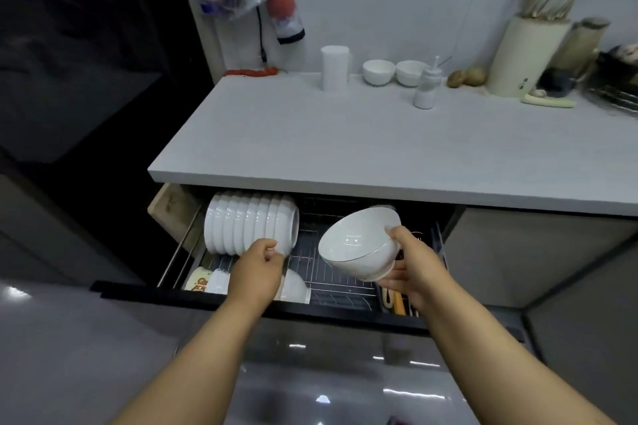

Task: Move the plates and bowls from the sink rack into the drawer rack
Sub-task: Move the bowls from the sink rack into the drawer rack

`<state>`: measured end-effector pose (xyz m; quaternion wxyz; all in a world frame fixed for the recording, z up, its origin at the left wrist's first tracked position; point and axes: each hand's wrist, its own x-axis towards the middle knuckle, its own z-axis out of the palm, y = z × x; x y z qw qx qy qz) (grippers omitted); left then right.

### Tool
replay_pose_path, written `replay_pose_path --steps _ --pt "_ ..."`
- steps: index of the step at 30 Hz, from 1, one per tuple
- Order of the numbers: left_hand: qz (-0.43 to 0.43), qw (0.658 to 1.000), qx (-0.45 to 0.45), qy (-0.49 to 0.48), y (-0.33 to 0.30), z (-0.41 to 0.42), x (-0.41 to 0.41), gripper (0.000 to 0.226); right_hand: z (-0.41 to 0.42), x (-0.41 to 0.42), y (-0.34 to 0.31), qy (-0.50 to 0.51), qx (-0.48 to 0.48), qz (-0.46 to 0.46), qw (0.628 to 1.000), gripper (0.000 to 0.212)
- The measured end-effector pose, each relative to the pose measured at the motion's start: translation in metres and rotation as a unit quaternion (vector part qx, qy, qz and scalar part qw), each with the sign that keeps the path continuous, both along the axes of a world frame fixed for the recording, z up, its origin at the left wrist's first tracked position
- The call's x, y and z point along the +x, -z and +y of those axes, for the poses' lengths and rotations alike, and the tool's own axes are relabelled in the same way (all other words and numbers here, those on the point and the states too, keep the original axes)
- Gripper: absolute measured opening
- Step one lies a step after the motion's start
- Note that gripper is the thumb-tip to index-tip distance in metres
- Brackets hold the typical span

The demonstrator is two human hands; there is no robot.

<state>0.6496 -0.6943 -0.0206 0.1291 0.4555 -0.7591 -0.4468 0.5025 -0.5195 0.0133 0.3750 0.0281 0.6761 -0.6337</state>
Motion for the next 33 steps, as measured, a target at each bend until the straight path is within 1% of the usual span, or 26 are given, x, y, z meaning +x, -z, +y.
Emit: replay_pose_path --steps 2,4,7,8,12,16,20,24,26,30,33 --pt "-0.019 1.000 -0.009 0.011 0.009 -0.009 0.007 0.037 -0.012 0.001 0.009 -0.009 0.026 0.016 0.999 0.014" --pt "-0.045 0.998 -0.043 0.016 0.021 -0.019 0.015 0.040 -0.027 0.000 0.022 -0.021 0.059 0.034 0.997 0.017" --pt "-0.134 0.987 -0.083 0.029 0.039 -0.034 0.028 0.056 -0.046 -0.001 0.042 -0.043 0.095 0.061 0.993 0.025" --pt "-0.158 0.983 -0.089 0.030 0.044 -0.040 0.032 0.059 -0.052 -0.002 0.050 -0.050 0.113 0.067 0.990 0.029" --pt "-0.219 0.971 -0.092 0.044 0.057 -0.054 0.038 0.063 -0.069 -0.018 0.097 -0.086 0.198 0.111 0.970 0.056" --pt "-0.276 0.952 -0.113 0.075 0.076 -0.062 0.031 0.064 -0.080 -0.029 0.133 -0.131 0.279 0.130 0.942 0.071" --pt "-0.295 0.941 -0.122 0.109 0.094 -0.060 0.013 0.063 -0.091 -0.033 0.157 -0.172 0.346 0.136 0.912 0.071" --pt "-0.317 0.926 -0.163 0.123 0.108 -0.059 -0.004 0.064 -0.103 -0.037 0.178 -0.230 0.379 0.121 0.888 0.082" --pt "-0.322 0.920 -0.181 0.128 0.114 -0.060 -0.009 0.064 -0.109 -0.037 0.185 -0.259 0.401 0.129 0.869 0.082" --pt "-0.308 0.924 -0.186 0.129 0.121 -0.061 -0.011 0.065 -0.119 -0.035 0.198 -0.296 0.427 0.127 0.845 0.077" --pt "-0.304 0.925 -0.187 0.130 0.123 -0.061 -0.010 0.064 -0.122 -0.035 0.208 -0.315 0.440 0.127 0.831 0.081"
